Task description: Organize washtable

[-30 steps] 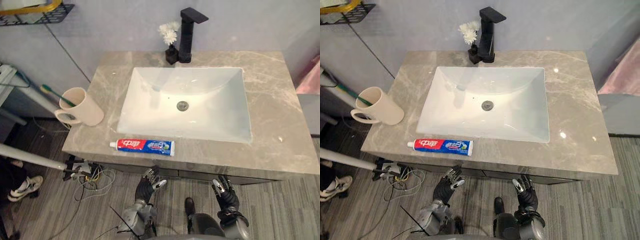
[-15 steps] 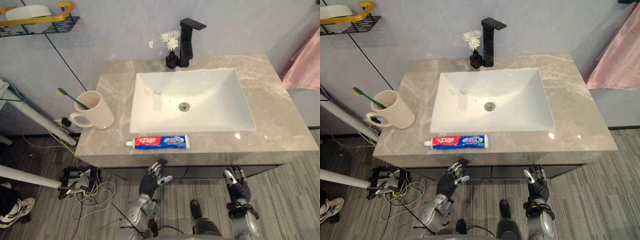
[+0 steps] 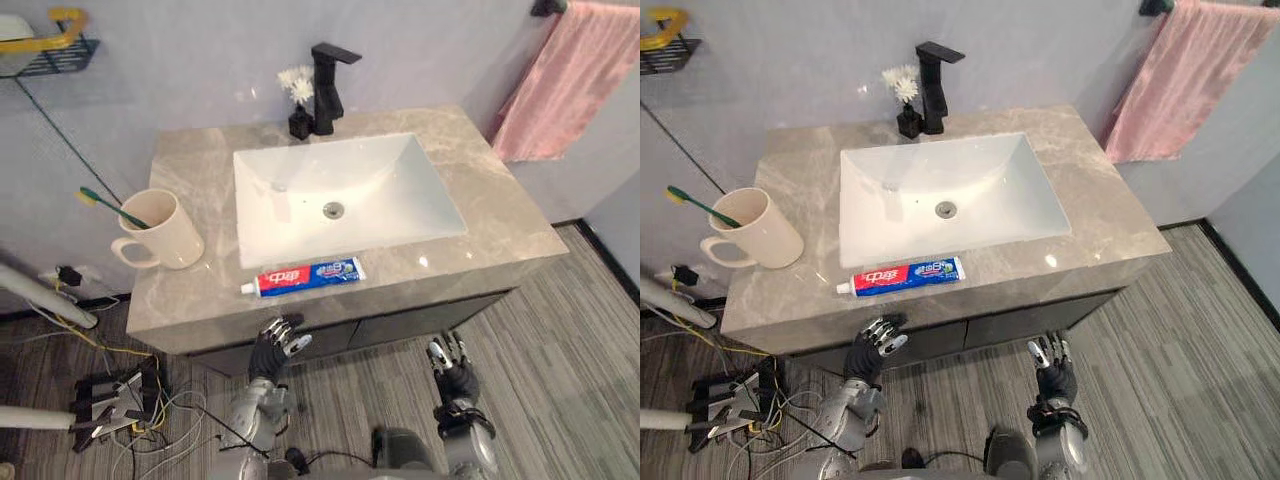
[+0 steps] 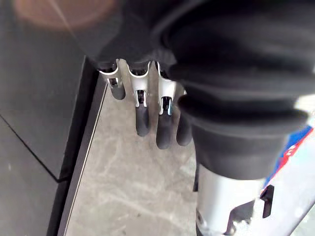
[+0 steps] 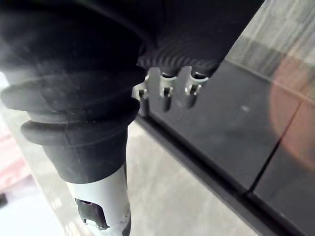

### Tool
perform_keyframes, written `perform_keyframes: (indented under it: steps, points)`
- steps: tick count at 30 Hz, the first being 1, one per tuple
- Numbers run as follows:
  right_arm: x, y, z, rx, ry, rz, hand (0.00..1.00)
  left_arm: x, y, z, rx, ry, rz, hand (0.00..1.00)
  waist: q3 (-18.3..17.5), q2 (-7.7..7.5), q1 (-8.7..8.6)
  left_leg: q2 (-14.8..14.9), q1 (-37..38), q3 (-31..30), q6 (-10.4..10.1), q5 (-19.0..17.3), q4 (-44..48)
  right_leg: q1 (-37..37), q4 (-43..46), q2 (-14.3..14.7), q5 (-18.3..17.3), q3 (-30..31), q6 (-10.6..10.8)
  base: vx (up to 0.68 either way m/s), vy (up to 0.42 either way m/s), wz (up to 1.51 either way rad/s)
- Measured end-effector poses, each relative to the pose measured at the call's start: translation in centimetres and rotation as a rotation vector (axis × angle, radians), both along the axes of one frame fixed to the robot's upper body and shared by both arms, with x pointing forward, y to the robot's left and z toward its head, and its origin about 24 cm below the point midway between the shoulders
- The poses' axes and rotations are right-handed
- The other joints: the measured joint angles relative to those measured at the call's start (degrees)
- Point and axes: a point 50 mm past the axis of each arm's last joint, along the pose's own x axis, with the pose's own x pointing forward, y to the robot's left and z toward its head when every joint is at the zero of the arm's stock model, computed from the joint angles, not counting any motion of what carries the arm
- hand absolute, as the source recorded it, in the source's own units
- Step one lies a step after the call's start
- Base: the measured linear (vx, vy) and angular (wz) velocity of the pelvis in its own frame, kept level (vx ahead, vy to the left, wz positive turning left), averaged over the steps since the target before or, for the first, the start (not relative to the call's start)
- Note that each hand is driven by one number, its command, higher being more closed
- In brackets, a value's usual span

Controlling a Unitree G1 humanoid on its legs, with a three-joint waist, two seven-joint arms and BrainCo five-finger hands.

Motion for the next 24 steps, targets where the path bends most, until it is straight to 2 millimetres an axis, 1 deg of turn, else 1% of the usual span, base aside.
perform_keyframes:
  steps: [1, 2, 3, 6, 8, 9, 10, 11, 12, 13, 14, 15, 16, 17, 18, 19, 20, 21, 22, 24]
  points:
    - [0.5, 0.1, 0.1, -0.003, -0.004, 0.012, 0.00, 0.1, 0.2, 0.3, -0.003, -0.012, 0.013, 0.00, 0.00, 0.15, 0.45, 0.15, -1.29, -0.75, -0.23, 1.52, -0.27, 0.40, -2.98, 0.57, 1.92, -0.47, -0.39, 0.01, -0.065, 0.30]
    - [0.8, 0.2, 0.2, -0.003, -0.012, 0.015, 0.00, 0.2, 0.3, 0.6, -0.007, -0.024, 0.027, 0.00, 0.00, 0.16, 1.23, 0.17, -2.02, -1.28, -0.33, 2.33, -0.70, 0.49, -4.67, 0.73, 2.90, -0.86, -0.35, -0.04, -0.068, 0.24]
    - [1.0, 0.1, 0.4, -0.005, -0.019, 0.015, 0.00, 0.2, 0.4, 0.6, -0.019, -0.027, 0.045, 0.00, 0.09, 0.32, 1.72, 0.27, -2.23, -2.11, -0.40, 2.81, -1.18, 0.93, -5.79, 1.17, 3.52, -1.53, -0.82, -0.04, -0.094, 0.38]
    - [1.0, -0.3, 0.4, -0.014, -0.019, 0.007, 0.00, -0.1, 1.3, 0.4, -0.025, -0.009, 0.101, 0.00, 0.34, 0.29, 1.71, 0.60, -2.12, -6.33, -1.34, 3.80, -0.67, 3.82, -6.97, 1.50, 3.60, -4.93, -1.29, -0.03, -0.060, 0.56]
    - [1.0, -0.6, 0.4, -0.019, -0.016, -0.003, 0.00, -0.2, 1.9, 0.5, -0.028, -0.008, 0.151, 0.00, 0.69, 0.29, 1.89, 0.72, -2.47, -8.59, -2.04, 4.58, -0.45, 4.03, -5.79, 1.65, 2.69, -6.63, -2.24, -0.08, -0.068, 0.52]
    - [0.7, -0.9, 0.2, -0.021, -0.005, -0.018, 0.00, -0.3, 2.3, 0.4, -0.030, 0.000, 0.191, 0.00, 0.99, 0.22, 1.84, 0.56, -2.80, -9.69, -2.09, 5.63, -0.45, 3.76, -4.11, 1.46, 1.46, -7.66, -2.57, -0.13, -0.111, 0.63]
    - [0.2, -1.1, 0.0, -0.021, 0.014, -0.038, 0.00, -0.7, 3.2, 0.6, -0.019, 0.002, 0.245, 0.00, 1.16, -0.05, 1.84, 0.13, -2.90, -10.58, -2.26, 6.84, -0.86, 3.38, -2.71, 0.86, -0.36, -7.99, -3.37, -0.12, -0.083, 0.64]
    - [-0.1, -1.3, -0.2, -0.020, 0.024, -0.051, 0.00, -0.9, 3.5, 0.7, -0.013, -0.001, 0.271, 0.00, 1.25, -0.25, 1.80, -0.45, -2.79, -11.18, -2.49, 7.97, -1.68, 3.46, -2.45, 0.66, -1.40, -7.96, -3.47, -0.13, -0.055, 0.82]
    - [-1.0, -1.8, -0.6, -0.024, 0.047, -0.078, 0.00, -1.3, 4.3, 0.9, 0.002, -0.006, 0.325, 0.00, 1.19, -0.83, 1.38, -1.24, -2.01, -13.29, -2.66, 11.64, -5.58, 3.46, -2.93, 0.29, -2.56, -7.95, -4.49, -0.14, -0.051, 0.79]
    - [-2.0, -2.3, -1.1, -0.022, 0.077, -0.111, 0.00, -1.6, 4.8, 1.2, 0.025, -0.011, 0.364, 0.00, 1.49, -1.57, 1.82, -0.87, -1.68, -11.37, -0.94, 10.53, -5.39, 3.53, -3.93, -0.09, -2.59, -8.51, -4.52, -0.10, -0.072, 0.69]
    - [-2.3, -2.5, -1.2, -0.024, 0.087, -0.122, 0.00, -2.0, 5.0, 1.1, 0.036, -0.004, 0.388, 0.00, 1.35, -1.04, 1.79, -0.19, -1.74, -9.88, -0.45, 9.13, -3.35, 3.95, -4.30, -0.03, -2.59, -9.11, -4.51, -0.02, -0.041, 0.35]
    - [-2.9, -3.0, -1.4, -0.035, 0.100, -0.137, 0.00, -2.8, 5.6, 0.8, 0.062, 0.022, 0.429, 0.00, 1.31, -0.20, 1.42, 0.45, -0.79, -8.09, -1.50, 7.89, -2.74, 4.38, -4.98, 0.41, -2.60, -9.62, -4.49, 0.03, 0.000, 0.25]
    - [-3.5, -3.3, -1.6, -0.043, 0.118, -0.146, 0.00, -3.2, 5.6, 0.5, 0.066, 0.042, 0.441, 0.00, 0.95, 1.15, 1.17, 1.02, 0.30, -7.11, -2.18, 7.48, -5.42, 4.52, -5.37, 1.26, -2.37, -9.63, -4.09, 0.00, 0.058, 0.24]
    - [-3.8, -3.3, -1.7, -0.041, 0.127, -0.151, 0.00, -3.3, 5.6, 0.4, 0.068, 0.050, 0.446, 0.00, 0.66, 1.60, 1.17, 1.21, 0.66, -6.59, -2.35, 7.36, -6.76, 4.51, -5.54, 1.56, -2.20, -9.71, -3.83, -0.02, 0.062, 0.25]
    - [-4.2, -3.6, -1.9, -0.037, 0.139, -0.175, 0.00, -3.3, 5.6, 0.1, 0.078, 0.065, 0.445, 0.00, 0.23, 2.04, 1.04, 1.06, 1.56, -6.59, -2.77, 8.10, -9.24, 4.76, -6.15, 1.50, -1.03, -9.92, -2.86, -0.01, 0.093, 0.17]
    - [-4.3, -3.4, -2.0, -0.029, 0.142, -0.183, 0.00, -3.4, 5.6, -0.1, 0.086, 0.073, 0.441, 0.00, 0.15, 1.85, 1.08, 0.86, 1.75, -6.58, -2.77, 8.54, -10.15, 4.72, -6.52, 1.45, -0.46, -9.94, -2.46, 0.03, 0.087, 0.18]
    - [-4.5, -3.1, -2.2, -0.013, 0.153, -0.198, 0.00, -3.6, 5.5, -0.7, 0.103, 0.101, 0.428, 0.00, 0.18, 1.55, 1.00, 0.50, 2.43, -6.78, -2.65, 9.02, -11.61, 5.61, -8.06, 1.54, 2.03, -9.96, -1.50, 0.05, 0.106, 0.07]
    - [-4.5, -2.9, -2.3, -0.007, 0.163, -0.210, 0.00, -3.8, 5.1, -1.5, 0.110, 0.142, 0.400, 0.00, 0.04, 1.31, 0.82, 0.23, 2.97, -6.70, -2.63, 9.21, -12.45, 6.26, -9.49, 1.59, 3.37, -9.86, -0.84, 0.06, 0.080, 0.04]
    - [-4.5, -2.9, -2.5, -0.008, 0.170, -0.211, 0.00, -4.0, 4.8, -2.0, 0.111, 0.165, 0.382, 0.00, 0.01, 1.25, 0.68, 0.04, 3.31, -6.56, -2.58, 9.36, -12.73, 6.70, -10.13, 1.59, 3.68, -9.69, -0.96, 0.07, 0.066, -0.06]
    - [-4.6, -3.1, -3.1, -0.008, 0.208, -0.236, 0.00, -4.5, 4.1, -3.1, 0.112, 0.224, 0.340, 0.00, -0.07, 1.55, -0.13, -0.28, 4.39, -5.97, -2.59, 9.33, -13.35, 7.63, -11.09, 1.50, 4.18, -9.22, -0.66, 0.07, 0.049, -0.12]
